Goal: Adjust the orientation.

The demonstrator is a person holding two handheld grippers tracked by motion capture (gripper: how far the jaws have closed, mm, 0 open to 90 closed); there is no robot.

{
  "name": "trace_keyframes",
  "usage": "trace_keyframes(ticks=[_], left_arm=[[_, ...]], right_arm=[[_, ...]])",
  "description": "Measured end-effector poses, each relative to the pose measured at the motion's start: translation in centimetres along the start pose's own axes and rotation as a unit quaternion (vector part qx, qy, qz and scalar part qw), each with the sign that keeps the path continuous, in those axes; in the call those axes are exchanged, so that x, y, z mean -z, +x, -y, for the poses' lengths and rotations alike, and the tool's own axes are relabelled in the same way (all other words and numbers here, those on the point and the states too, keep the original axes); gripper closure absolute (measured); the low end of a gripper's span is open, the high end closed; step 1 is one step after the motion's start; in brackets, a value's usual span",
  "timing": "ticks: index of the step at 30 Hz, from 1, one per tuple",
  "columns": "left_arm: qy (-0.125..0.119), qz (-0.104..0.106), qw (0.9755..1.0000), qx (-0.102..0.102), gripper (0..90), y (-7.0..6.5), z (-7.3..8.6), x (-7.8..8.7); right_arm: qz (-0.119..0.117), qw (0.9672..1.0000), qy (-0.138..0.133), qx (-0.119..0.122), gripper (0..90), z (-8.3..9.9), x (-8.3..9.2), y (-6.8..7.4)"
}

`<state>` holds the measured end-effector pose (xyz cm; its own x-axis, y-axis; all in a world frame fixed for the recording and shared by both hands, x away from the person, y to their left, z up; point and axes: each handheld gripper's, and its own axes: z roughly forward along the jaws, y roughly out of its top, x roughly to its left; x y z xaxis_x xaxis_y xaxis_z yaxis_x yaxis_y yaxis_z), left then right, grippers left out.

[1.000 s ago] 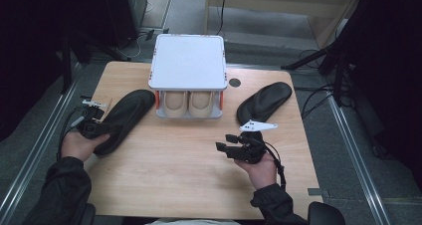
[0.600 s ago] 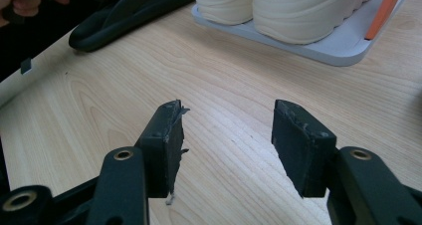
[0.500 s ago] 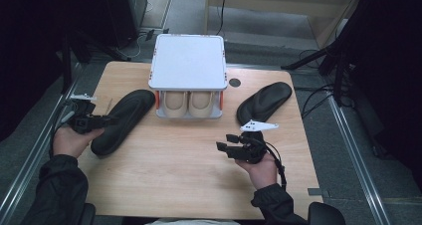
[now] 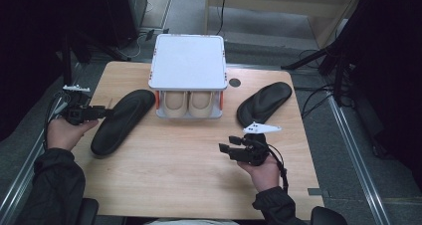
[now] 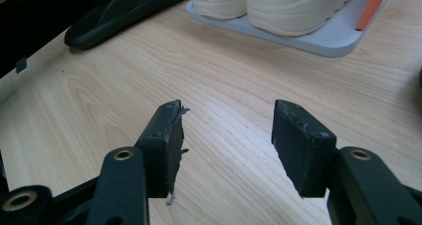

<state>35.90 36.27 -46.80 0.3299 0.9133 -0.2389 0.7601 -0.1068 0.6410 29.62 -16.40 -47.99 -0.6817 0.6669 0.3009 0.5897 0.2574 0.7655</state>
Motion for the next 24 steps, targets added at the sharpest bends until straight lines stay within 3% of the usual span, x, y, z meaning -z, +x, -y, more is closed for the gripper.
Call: trace_keyframes(ticks=[6, 16, 24], left_arm=[[-0.005, -0.008, 1.0000, -0.002, 47.5, 1.0, -0.4, -0.9], [0.009, -0.013, 0.9998, -0.009, 47.0, 1.5, -0.8, -3.0], [0.008, 0.001, 1.0000, -0.001, 47.1, 1.8, -0.7, -4.1]], right_arm=[[0.010, 0.9999, -0.001, -0.008, 46.8, 0.4, 0.5, -0.1], [0.022, 0.9996, -0.006, -0.016, 46.8, 1.0, 1.3, -0.4], [0.026, 0.9994, -0.006, -0.020, 46.8, 1.2, 1.5, -0.4]])
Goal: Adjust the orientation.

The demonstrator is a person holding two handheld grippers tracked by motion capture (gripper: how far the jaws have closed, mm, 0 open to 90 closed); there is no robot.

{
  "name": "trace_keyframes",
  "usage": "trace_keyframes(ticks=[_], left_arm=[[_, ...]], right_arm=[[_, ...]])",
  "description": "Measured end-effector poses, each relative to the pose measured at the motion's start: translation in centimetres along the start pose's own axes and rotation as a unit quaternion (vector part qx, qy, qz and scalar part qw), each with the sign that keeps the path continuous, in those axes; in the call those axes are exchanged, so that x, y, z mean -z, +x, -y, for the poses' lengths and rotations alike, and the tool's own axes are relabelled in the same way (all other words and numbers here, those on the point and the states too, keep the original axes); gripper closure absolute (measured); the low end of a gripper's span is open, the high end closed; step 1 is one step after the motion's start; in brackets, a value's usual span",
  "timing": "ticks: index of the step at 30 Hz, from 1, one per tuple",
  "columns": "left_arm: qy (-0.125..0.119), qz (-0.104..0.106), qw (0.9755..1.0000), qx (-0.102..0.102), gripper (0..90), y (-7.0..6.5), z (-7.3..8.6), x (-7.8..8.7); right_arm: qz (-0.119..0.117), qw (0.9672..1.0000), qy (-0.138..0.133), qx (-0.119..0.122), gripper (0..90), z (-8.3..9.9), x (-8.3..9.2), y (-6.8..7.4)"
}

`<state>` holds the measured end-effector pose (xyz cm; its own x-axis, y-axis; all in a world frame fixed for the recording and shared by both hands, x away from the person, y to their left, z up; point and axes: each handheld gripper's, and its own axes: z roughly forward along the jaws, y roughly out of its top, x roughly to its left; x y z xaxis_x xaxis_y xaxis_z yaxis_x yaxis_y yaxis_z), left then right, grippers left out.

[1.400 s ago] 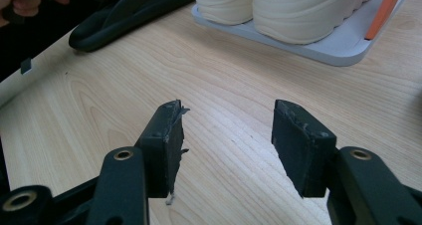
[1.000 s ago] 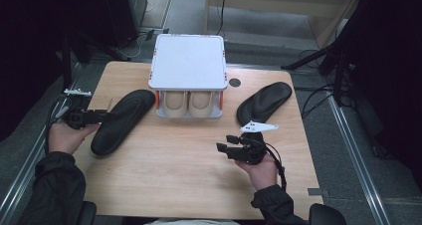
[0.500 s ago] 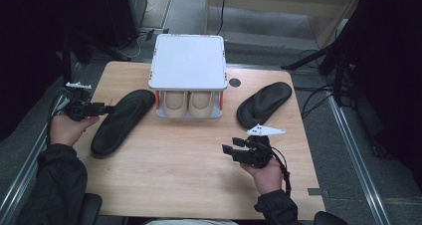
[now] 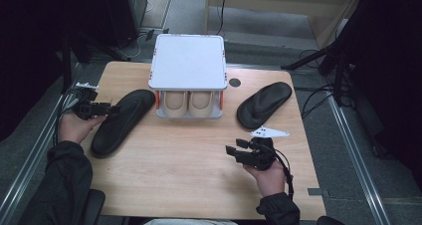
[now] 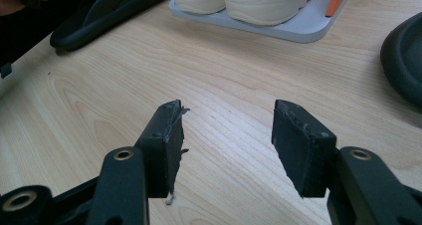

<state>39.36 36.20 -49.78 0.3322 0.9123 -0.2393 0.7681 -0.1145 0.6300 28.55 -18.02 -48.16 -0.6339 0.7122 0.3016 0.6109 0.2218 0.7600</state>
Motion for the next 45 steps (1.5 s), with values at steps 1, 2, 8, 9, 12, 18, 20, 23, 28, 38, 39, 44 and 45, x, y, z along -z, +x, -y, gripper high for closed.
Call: trace_keyframes(ticks=[1, 2, 8, 9, 12, 18, 20, 23, 28, 38, 39, 44, 45], left_arm=[[0.000, 0.001, 1.0000, 0.000, 47.6, 0.0, 0.0, 0.0], [0.001, 0.001, 1.0000, -0.002, 48.0, -0.1, 0.0, 0.0], [0.030, -0.011, 0.9991, -0.030, 49.0, -1.0, -0.1, -1.1], [0.032, -0.013, 0.9988, -0.033, 49.2, -1.1, -0.1, -1.3], [0.040, -0.021, 0.9982, -0.040, 54.9, -1.2, -0.1, -1.7], [0.038, -0.020, 0.9983, -0.040, 64.9, -1.0, 0.0, -1.6], [0.040, -0.020, 0.9982, -0.041, 66.1, -1.0, 0.0, -1.5], [0.042, -0.016, 0.9984, -0.035, 67.2, -1.1, -0.1, -1.5], [0.045, -0.017, 0.9984, -0.029, 68.4, -1.0, -0.1, -1.3], [0.050, -0.016, 0.9986, -0.006, 72.6, -0.7, -0.2, -0.8], [0.048, -0.017, 0.9987, -0.004, 72.6, -0.7, -0.2, -0.7], [0.050, -0.015, 0.9987, 0.005, 72.7, -0.7, -0.3, -0.1], [0.046, -0.016, 0.9988, 0.008, 72.7, -0.8, -0.3, 0.0]], right_arm=[[0.000, 1.0000, 0.000, 0.000, 46.8, 0.0, 0.0, 0.0], [0.000, 1.0000, 0.000, 0.000, 46.8, 0.0, 0.0, 0.0], [-0.001, 1.0000, 0.000, 0.002, 46.8, 0.0, -0.1, 0.0], [-0.001, 1.0000, 0.000, 0.003, 46.8, 0.0, -0.1, 0.0], [0.000, 1.0000, 0.000, 0.002, 46.8, 0.0, 0.0, 0.0], [0.000, 1.0000, 0.002, 0.001, 46.8, 0.0, -0.1, 0.0], [0.001, 1.0000, 0.001, 0.002, 46.8, 0.0, -0.1, 0.0], [0.001, 1.0000, 0.001, 0.002, 46.8, 0.0, -0.1, 0.0], [0.001, 1.0000, 0.000, 0.000, 46.8, 0.0, 0.0, -0.1], [0.002, 1.0000, -0.002, -0.003, 46.5, 0.0, 0.0, -0.2], [0.002, 1.0000, -0.002, -0.003, 46.5, 0.0, 0.0, -0.2], [0.002, 1.0000, -0.002, -0.004, 46.3, 0.0, 0.1, -0.3], [0.002, 1.0000, -0.002, -0.004, 46.3, 0.0, 0.1, -0.3]])
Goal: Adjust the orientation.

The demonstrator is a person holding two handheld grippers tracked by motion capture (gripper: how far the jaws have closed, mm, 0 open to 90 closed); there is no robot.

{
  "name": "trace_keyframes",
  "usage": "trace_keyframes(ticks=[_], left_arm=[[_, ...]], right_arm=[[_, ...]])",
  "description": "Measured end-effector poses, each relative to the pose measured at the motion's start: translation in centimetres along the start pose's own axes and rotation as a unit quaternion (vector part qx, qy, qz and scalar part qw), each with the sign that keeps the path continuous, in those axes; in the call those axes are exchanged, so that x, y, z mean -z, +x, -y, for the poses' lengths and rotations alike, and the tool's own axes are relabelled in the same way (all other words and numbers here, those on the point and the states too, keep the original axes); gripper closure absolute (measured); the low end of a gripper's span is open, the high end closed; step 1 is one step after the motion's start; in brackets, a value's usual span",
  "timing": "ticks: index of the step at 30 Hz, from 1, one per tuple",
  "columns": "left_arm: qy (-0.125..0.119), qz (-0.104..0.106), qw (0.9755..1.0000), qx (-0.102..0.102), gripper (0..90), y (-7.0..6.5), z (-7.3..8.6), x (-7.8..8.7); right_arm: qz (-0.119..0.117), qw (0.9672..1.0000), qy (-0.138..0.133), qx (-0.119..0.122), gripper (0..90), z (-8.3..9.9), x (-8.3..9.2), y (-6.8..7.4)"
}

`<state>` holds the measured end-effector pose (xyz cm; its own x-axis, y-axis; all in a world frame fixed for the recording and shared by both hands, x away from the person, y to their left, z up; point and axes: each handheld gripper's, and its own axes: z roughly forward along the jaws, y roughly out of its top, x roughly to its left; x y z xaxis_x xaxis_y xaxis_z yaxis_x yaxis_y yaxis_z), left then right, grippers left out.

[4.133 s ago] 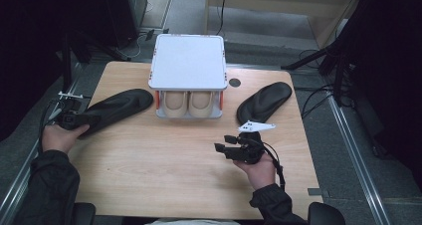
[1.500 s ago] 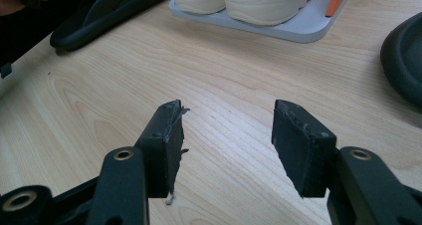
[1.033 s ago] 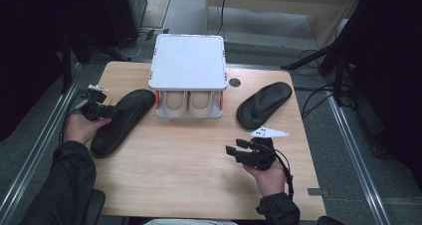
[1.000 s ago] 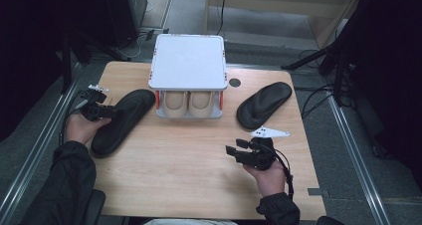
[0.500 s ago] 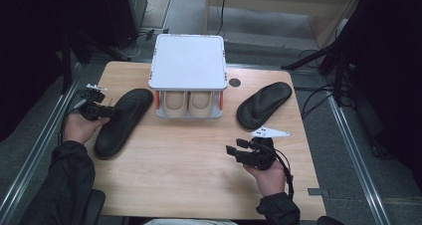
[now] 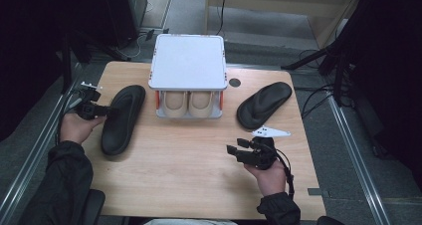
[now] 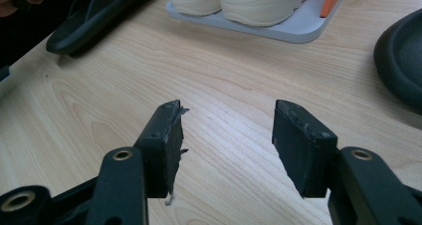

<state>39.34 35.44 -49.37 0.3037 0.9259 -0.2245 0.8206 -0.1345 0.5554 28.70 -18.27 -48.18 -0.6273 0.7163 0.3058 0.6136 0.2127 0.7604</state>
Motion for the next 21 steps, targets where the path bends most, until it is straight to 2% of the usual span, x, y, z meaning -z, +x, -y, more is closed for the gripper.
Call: trace_keyframes(ticks=[10, 21], left_arm=[[-0.003, 0.003, 1.0000, 0.007, 72.8, -0.4, 0.1, 1.3], [-0.006, 0.008, 0.9999, 0.007, 72.7, -1.7, 0.4, 2.6]], right_arm=[[0.002, 1.0000, 0.000, 0.000, 45.5, -0.1, 0.0, -0.1], [-0.001, 1.0000, -0.003, 0.002, 45.2, -0.4, 0.0, -0.3]])
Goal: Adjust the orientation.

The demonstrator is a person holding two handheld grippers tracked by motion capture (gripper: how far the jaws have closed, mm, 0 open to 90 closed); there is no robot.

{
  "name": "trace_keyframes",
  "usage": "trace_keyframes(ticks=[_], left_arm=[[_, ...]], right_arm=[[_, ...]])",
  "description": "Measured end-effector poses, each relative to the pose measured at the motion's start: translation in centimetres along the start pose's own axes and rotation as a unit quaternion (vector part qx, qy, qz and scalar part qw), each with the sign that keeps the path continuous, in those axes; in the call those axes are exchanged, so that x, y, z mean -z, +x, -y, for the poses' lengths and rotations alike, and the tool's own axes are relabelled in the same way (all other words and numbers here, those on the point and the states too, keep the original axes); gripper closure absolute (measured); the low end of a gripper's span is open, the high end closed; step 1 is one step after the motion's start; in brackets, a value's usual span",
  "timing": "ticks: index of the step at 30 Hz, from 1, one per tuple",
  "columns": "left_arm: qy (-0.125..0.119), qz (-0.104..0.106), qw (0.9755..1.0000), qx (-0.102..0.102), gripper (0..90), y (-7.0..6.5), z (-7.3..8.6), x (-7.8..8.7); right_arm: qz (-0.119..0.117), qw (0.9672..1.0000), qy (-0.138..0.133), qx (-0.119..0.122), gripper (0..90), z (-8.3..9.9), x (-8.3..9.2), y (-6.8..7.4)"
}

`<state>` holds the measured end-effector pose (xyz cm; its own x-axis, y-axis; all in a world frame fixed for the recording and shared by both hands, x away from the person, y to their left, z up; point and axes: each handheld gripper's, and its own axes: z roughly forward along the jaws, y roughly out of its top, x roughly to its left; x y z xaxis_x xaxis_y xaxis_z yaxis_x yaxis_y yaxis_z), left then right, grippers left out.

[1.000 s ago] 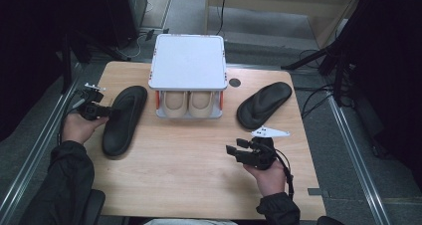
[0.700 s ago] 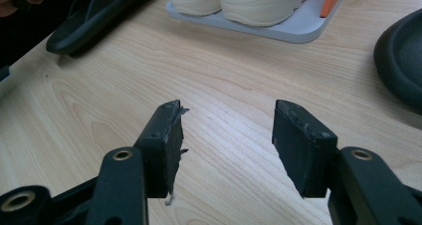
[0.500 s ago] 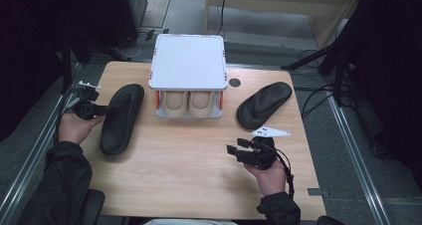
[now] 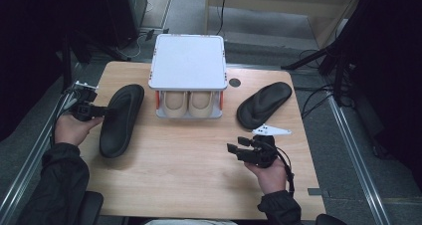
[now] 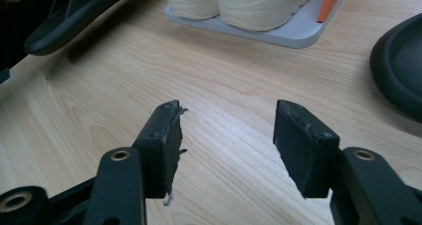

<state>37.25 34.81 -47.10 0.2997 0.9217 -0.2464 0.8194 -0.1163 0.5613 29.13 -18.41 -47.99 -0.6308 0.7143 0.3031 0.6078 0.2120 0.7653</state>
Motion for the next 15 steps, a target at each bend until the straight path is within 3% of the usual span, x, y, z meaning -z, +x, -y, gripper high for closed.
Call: trace_keyframes(ticks=[8, 15], left_arm=[[-0.006, 0.012, 0.9999, 0.008, 72.7, -1.1, 0.8, 1.2], [-0.016, 0.013, 0.9998, -0.002, 72.6, -2.6, 1.6, 2.3]], right_arm=[[-0.002, 1.0000, 0.000, 0.005, 45.2, -0.4, -0.1, -0.2], [-0.006, 0.9999, -0.002, 0.009, 45.0, -0.9, -0.4, -0.3]])
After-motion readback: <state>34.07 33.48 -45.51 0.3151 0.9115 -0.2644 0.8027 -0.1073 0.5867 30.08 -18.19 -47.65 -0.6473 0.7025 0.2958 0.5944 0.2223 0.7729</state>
